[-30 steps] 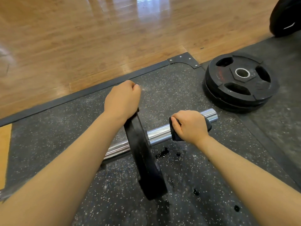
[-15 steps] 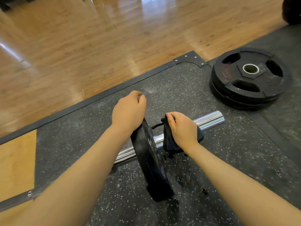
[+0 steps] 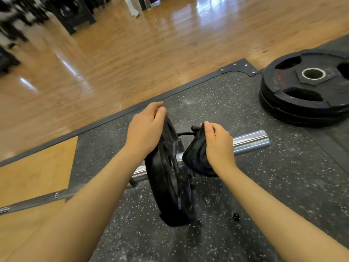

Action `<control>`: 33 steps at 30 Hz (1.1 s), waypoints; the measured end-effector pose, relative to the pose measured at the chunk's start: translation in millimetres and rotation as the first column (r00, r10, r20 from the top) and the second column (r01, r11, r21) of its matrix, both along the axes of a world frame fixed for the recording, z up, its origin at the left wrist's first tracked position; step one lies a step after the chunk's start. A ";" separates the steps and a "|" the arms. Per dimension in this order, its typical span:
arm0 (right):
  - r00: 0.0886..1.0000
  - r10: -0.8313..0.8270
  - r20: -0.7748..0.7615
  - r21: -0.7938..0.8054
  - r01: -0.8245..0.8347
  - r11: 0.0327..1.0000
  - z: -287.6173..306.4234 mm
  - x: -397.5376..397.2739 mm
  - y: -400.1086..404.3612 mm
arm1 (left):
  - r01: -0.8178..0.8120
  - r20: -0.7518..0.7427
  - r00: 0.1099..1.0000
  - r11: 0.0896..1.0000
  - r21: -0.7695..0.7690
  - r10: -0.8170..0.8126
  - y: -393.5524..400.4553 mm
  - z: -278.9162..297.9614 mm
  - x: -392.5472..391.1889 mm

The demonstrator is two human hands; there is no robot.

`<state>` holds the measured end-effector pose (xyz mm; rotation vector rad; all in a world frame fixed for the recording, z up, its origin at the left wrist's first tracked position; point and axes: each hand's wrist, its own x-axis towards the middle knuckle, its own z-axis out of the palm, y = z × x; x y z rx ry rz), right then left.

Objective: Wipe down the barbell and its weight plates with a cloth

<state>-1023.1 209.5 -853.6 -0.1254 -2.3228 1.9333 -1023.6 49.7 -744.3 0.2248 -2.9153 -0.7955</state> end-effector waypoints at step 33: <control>0.942 0.333 0.034 -0.390 -0.294 0.873 17.3 41.7 -67.3 | -0.054 -0.090 0.994 0.992 0.114 0.065 11.6 -10.2 45.8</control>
